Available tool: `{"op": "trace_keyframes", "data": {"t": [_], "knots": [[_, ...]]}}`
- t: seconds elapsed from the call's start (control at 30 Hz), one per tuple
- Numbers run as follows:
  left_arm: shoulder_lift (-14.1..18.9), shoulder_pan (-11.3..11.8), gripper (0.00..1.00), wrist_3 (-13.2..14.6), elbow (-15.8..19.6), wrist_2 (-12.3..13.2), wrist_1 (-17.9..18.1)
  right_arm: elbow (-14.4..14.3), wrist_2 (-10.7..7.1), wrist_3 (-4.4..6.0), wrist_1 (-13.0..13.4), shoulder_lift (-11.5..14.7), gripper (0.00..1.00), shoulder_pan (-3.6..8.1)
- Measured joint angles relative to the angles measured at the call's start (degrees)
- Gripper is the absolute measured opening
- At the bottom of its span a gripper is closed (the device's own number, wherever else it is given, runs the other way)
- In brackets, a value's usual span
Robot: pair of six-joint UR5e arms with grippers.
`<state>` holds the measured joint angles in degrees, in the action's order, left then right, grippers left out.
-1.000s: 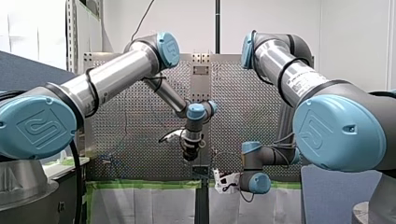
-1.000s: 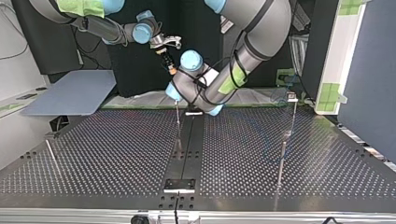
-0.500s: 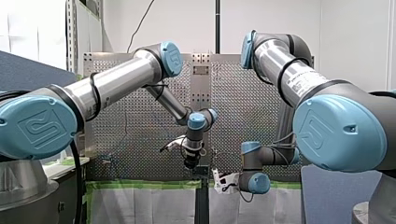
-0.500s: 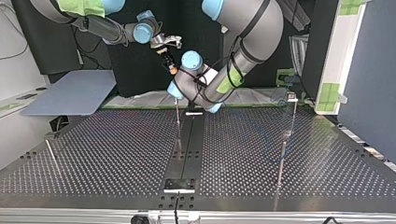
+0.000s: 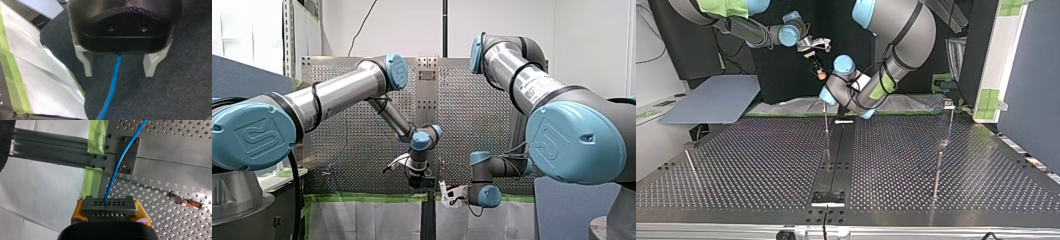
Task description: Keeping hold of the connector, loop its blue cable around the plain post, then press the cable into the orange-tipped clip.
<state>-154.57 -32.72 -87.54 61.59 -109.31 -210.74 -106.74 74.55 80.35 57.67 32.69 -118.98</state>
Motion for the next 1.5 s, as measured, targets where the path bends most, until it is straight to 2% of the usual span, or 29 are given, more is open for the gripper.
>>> {"op": "trace_keyframes", "data": {"t": [0.33,0.6,0.8,1.1,1.17,1.2,1.23,1.27,1.3,1.33,1.37,1.4,1.43,1.47,1.5], "knots": [[-2.62,0.47,1.0,-0.2,0.38,-0.53,2.74,-0.01,-0.01,0.05,0.01,0.0,0.0,-0.01],[-6.14,0.99,1.0,-1.43,0.58,-0.34,5.34,0.15,-0.01,0.12,0.06,-0.01,0.0,0.0],[-6.62,1.61,1.0,-1.88,2.24,-0.12,7.87,0.28,-0.02,0.24,0.07,-0.02,0.0,0.0],[-6.58,1.79,1.0,-2.09,2.41,-0.13,9.27,0.31,-0.01,0.26,0.0,-0.02,0.0,-0.03],[-6.58,1.74,0.8,-2.05,2.39,-0.25,9.71,0.3,-0.01,0.26,0.0,-0.02,0.0,-0.05],[-6.58,1.72,0.8,-2.01,2.39,-0.32,9.83,0.31,-0.01,0.26,0.0,-0.02,0.0,-0.05],[-6.58,1.71,0.63,-1.98,2.39,-0.41,9.93,0.31,-0.01,0.26,0.0,-0.02,0.0,-0.06],[-6.57,1.7,0.54,-1.93,2.39,-0.61,10.05,0.32,-0.01,0.26,0.0,-0.02,0.0,-0.06],[-6.58,1.7,0.54,-1.89,2.37,-0.82,10.13,0.32,-0.01,0.26,0.0,-0.03,0.0,-0.06],[-6.57,1.7,0.37,-1.84,2.37,-1.11,10.21,0.32,-0.01,0.26,0.0,-0.03,0.0,-0.06],[-6.57,1.69,0.25,-1.78,2.37,-1.6,10.29,0.33,-0.01,0.27,0.0,-0.02,0.0,-0.07],[-6.57,1.66,0.25,-1.74,2.37,-1.99,10.33,0.33,-0.01,0.26,0.0,-0.02,0.0,-0.08],[-6.57,1.63,0.07,-1.72,2.36,-2.41,10.38,0.33,-0.01,0.27,0.0,-0.02,0.0,-0.08],[-6.57,1.62,0.0,-1.7,2.33,-3.0,10.45,0.33,-0.01,0.26,0.0,-0.03,0.0,-0.08],[-6.57,1.61,0.0,-1.72,2.3,-3.44,10.53,0.34,-0.01,0.26,0.0,-0.02,0.0,-0.08]]}}
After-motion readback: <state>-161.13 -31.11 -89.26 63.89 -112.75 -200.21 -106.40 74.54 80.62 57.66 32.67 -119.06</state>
